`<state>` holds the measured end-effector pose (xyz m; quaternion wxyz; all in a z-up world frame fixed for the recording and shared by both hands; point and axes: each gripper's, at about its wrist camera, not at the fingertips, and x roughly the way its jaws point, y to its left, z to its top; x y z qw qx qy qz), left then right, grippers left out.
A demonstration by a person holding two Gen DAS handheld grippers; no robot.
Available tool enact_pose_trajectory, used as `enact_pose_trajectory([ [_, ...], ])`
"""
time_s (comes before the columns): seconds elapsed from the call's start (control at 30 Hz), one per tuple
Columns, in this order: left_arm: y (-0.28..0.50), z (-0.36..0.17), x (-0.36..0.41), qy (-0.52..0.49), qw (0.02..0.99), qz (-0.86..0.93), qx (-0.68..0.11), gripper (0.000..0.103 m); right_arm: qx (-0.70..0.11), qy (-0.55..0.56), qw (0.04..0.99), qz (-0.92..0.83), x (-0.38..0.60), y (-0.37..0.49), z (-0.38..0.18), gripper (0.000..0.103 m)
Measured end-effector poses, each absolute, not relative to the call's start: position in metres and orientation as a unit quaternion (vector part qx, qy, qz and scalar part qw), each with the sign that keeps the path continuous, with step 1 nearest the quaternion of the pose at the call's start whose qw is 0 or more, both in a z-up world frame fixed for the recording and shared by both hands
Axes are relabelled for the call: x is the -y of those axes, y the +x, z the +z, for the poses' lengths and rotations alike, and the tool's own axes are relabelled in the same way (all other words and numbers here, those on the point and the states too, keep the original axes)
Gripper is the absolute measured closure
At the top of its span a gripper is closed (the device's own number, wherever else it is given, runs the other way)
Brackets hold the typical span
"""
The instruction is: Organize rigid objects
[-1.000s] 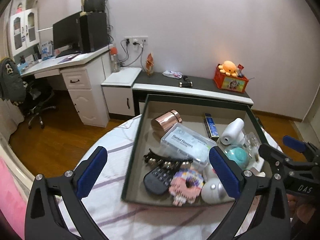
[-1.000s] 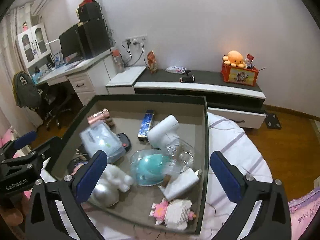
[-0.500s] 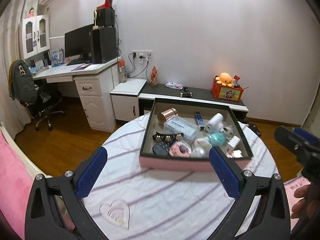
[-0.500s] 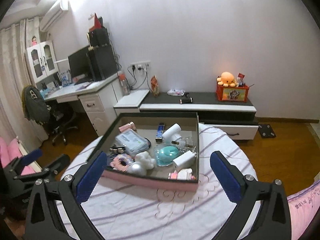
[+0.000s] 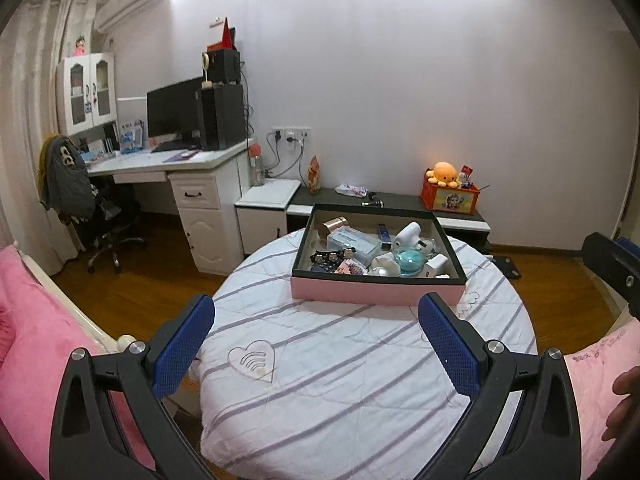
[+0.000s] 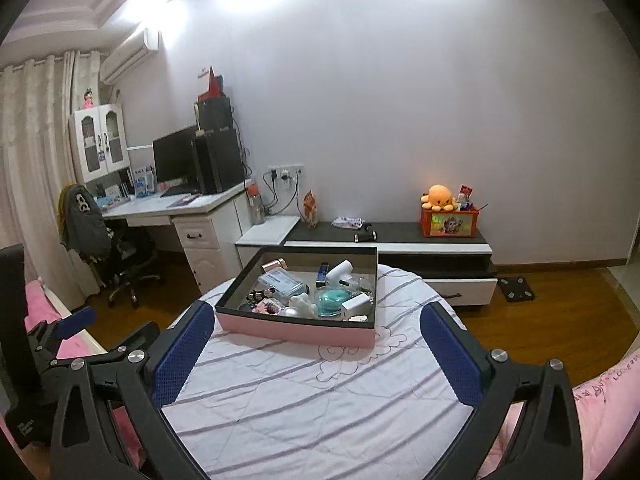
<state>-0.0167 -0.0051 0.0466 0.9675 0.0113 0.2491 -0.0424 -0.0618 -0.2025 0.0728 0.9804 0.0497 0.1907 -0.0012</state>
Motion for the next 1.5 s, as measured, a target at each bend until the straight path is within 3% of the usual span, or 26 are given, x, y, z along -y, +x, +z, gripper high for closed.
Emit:
enact_pose_trajectory([
  [0.43, -0.081, 0.057, -0.004, 0.009, 0.976, -0.034, -0.215, 0.000, -0.162, 0.051, 0.985, -0.007, 0.198, -0.130, 0.073, 0.000],
  [1.5, -0.083, 0.055, 0.000, 0.014, 0.973, -0.036, -0.226, 0.000, -0.171, 0.059, 0.983, -0.008, 0.197, -0.129, 0.060, 0.000],
])
